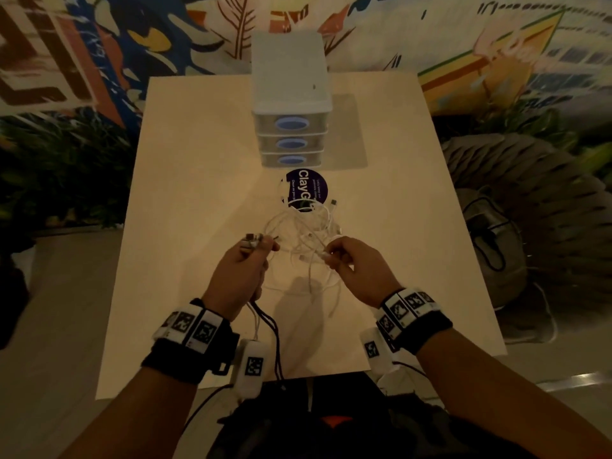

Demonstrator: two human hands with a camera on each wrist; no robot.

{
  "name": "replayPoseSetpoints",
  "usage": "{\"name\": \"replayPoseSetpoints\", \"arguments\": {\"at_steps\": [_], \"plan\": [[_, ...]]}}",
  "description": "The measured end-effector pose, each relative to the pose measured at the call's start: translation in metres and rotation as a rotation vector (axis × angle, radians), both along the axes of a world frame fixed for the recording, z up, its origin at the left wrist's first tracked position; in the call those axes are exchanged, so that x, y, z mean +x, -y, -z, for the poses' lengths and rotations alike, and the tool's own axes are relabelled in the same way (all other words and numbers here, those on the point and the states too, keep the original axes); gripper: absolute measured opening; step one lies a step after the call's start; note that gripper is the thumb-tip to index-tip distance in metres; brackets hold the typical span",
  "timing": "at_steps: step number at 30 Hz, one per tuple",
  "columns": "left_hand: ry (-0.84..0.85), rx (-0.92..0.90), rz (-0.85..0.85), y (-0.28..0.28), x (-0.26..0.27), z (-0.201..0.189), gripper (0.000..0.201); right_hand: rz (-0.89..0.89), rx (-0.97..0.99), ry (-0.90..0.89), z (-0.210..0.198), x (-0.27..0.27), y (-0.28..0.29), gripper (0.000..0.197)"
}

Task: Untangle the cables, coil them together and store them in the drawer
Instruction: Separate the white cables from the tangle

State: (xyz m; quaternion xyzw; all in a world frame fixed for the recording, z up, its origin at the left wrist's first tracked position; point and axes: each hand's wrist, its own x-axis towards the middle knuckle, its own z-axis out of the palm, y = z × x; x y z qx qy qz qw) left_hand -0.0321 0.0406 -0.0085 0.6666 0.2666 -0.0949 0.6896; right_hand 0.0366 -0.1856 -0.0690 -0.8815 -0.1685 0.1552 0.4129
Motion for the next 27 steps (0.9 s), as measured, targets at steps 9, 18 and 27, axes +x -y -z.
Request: {"name": "replayPoseSetpoints", "arguments": {"at_steps": [9,18,27], "plan": [[-0.119,0.173,0.136,0.038,0.032,0.013,0.021,0.039,0.076,-0.012,-0.006,0.000,0.008,0.017],[0.039,0.375,0.155,0.040,0.041,0.025,0.022,-0.012,-0.052,0.012,0.002,0.013,0.018,0.009],[0.085,0.416,0.153,0.018,0.034,0.021,0.020,0.230,-0.200,-0.133,0.010,0.028,0.051,0.015]]}}
